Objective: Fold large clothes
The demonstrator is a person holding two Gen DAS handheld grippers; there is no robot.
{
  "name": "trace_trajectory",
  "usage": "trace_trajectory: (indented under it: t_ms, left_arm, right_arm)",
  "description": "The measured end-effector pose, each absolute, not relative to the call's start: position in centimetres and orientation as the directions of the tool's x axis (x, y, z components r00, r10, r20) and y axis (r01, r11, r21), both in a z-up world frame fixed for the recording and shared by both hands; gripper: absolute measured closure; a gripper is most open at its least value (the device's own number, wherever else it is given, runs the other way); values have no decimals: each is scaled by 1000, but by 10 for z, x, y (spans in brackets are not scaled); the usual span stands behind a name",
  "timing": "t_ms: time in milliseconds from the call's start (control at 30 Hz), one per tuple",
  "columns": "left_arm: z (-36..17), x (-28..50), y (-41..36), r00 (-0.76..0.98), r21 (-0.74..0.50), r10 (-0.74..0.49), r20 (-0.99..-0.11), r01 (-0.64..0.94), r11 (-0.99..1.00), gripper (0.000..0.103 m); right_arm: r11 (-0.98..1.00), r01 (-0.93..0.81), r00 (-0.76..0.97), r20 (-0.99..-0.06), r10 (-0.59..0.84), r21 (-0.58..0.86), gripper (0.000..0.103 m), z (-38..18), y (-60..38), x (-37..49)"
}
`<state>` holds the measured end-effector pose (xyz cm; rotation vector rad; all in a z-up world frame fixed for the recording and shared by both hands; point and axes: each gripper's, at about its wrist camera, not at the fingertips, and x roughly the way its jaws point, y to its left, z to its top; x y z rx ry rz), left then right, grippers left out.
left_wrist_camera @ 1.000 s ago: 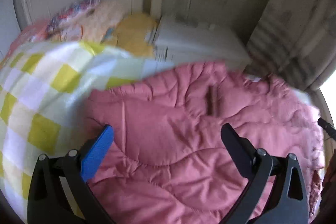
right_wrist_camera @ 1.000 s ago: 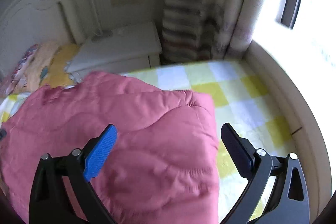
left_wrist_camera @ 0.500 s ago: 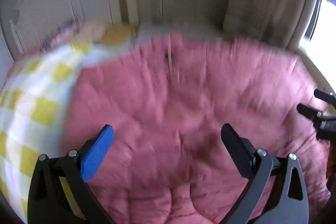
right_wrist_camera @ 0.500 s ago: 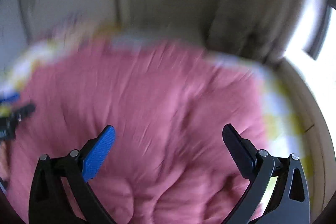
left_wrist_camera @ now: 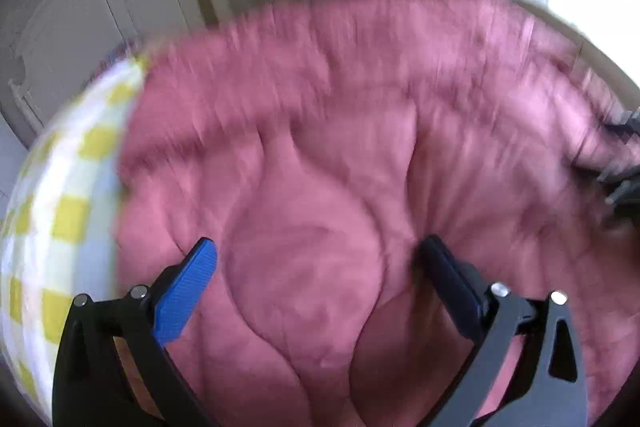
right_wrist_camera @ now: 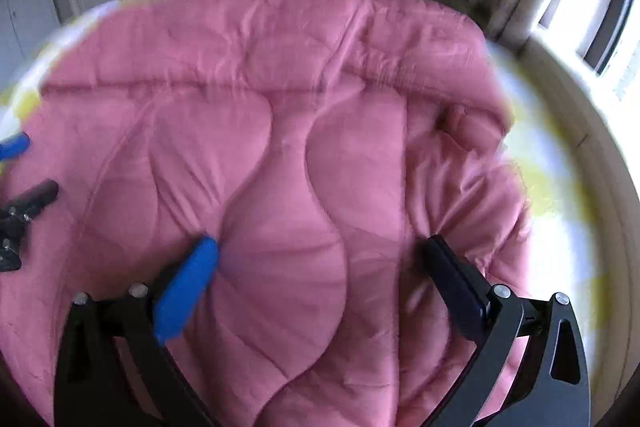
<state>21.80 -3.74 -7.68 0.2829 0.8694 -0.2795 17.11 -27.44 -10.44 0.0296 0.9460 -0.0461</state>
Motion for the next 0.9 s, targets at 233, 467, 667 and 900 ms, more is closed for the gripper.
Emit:
trace_trajectory:
  t_ms: [233,467,667,900]
  left_arm:
    - [-71,193,-20,610,56,-142,-779,294,954,2]
    - [-87,198,0,595,1,-131,-793,216,976,2]
    - [-90,180,-35,630,79,-121,-767,279,957,2]
    - [-98,193,-46,615,60,-124,-779,270,961,2]
  right_arm:
    - [998,2,631,-774,46,61,5,-90,-257,124]
    - [999,52,619,-785,-27,6,4,-93,-231,102]
    - [993,-111,610,-792,34,-43,4,-103,-176,104]
    - [995,-98,623,-779,70,11,4,-106,-183,108]
